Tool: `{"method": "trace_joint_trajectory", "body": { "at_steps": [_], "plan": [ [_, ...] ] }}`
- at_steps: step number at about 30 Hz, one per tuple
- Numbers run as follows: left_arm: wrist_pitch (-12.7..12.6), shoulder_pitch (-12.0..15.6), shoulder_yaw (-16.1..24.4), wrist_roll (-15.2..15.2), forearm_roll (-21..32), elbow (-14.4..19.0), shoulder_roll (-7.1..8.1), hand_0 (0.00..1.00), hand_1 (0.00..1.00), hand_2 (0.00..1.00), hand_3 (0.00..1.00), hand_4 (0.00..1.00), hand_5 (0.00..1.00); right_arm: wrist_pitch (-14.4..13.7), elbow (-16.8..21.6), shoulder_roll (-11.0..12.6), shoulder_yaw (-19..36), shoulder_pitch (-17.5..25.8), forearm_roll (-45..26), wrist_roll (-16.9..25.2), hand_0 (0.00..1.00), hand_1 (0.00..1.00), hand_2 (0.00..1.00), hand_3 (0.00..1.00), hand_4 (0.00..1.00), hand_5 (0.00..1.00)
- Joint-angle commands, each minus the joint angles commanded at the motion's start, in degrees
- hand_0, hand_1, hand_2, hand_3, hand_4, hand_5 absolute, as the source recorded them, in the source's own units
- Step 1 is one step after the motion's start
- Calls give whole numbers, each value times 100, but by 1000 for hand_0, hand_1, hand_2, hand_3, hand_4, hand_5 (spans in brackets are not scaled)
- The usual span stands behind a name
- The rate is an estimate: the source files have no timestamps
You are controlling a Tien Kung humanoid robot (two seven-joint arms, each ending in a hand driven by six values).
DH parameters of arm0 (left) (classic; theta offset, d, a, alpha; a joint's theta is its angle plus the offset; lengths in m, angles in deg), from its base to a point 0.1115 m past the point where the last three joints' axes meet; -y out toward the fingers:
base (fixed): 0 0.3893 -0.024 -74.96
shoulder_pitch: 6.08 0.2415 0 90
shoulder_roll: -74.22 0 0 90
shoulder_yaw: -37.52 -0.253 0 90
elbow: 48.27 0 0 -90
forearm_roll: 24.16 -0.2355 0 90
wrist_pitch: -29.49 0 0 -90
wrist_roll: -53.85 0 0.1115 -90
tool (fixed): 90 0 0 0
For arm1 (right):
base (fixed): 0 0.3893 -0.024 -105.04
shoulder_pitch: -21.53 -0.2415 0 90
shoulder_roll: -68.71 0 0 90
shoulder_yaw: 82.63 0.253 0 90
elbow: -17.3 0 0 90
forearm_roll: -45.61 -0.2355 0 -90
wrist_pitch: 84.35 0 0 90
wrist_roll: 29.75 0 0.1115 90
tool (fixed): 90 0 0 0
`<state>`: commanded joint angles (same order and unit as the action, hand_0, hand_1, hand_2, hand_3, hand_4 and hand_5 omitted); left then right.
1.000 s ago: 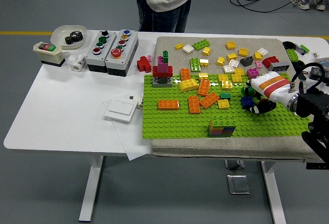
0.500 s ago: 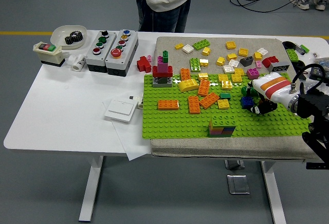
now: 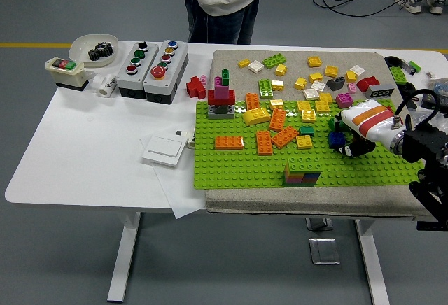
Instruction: Pick up the brick,pile it on top of brick,press brick,pick up the brick,pile it on top of brick,press brick
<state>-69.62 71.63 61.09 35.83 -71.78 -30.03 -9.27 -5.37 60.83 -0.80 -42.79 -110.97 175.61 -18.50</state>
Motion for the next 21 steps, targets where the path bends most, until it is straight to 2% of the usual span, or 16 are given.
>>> {"method": "trace_joint_trajectory", "body": {
  "at_steps": [10, 21],
  "plan": [
    [3, -10, 0, 2, 2, -1, 3, 681, 728, 732, 595, 688, 664, -98, 59, 24, -7, 9, 0, 53, 312, 177, 212, 501, 795, 420],
    [-3, -21, -2, 12, 16, -15, 9, 679, 724, 731, 595, 688, 664, -54, 475, 189, 81, 20, 0, 63, 310, 173, 210, 501, 799, 425]
  ]
}}
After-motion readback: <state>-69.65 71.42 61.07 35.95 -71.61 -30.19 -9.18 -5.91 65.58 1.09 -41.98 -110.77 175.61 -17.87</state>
